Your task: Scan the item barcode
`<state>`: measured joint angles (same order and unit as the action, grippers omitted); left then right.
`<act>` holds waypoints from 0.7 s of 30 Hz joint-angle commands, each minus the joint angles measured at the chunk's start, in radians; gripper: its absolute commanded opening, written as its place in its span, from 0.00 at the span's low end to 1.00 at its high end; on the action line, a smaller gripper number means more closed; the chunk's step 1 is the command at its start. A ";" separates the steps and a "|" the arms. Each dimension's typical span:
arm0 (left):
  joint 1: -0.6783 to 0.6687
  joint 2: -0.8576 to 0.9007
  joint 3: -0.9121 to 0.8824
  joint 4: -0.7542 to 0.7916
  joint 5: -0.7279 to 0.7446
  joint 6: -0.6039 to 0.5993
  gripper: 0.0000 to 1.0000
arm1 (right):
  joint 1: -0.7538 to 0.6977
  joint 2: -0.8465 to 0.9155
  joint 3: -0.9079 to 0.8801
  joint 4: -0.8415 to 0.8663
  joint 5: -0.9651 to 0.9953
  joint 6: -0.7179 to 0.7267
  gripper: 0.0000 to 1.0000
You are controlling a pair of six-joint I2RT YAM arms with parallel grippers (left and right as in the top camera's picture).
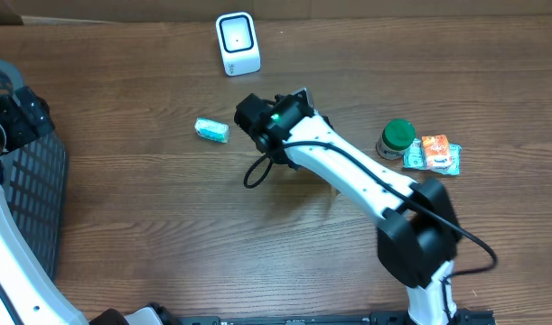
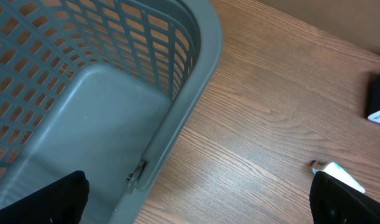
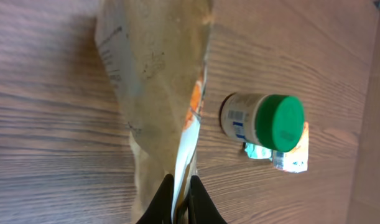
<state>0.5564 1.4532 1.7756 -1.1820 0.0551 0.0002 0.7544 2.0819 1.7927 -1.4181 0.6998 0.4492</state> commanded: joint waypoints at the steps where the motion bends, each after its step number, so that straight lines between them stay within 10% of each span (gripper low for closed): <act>1: 0.000 -0.002 0.021 0.004 -0.003 0.012 1.00 | 0.009 0.073 -0.013 -0.007 0.032 0.023 0.04; 10: 0.000 -0.002 0.021 0.004 -0.003 0.012 1.00 | 0.095 0.090 -0.012 0.014 -0.151 0.022 0.24; 15: 0.000 -0.002 0.021 0.004 -0.004 0.012 0.99 | 0.159 0.090 -0.012 0.076 -0.327 -0.002 0.54; 21: 0.000 -0.002 0.021 0.004 -0.003 0.012 1.00 | 0.164 0.088 -0.008 0.107 -0.487 -0.057 0.54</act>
<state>0.5564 1.4532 1.7756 -1.1820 0.0551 0.0002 0.9390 2.1799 1.7771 -1.3106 0.3191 0.4126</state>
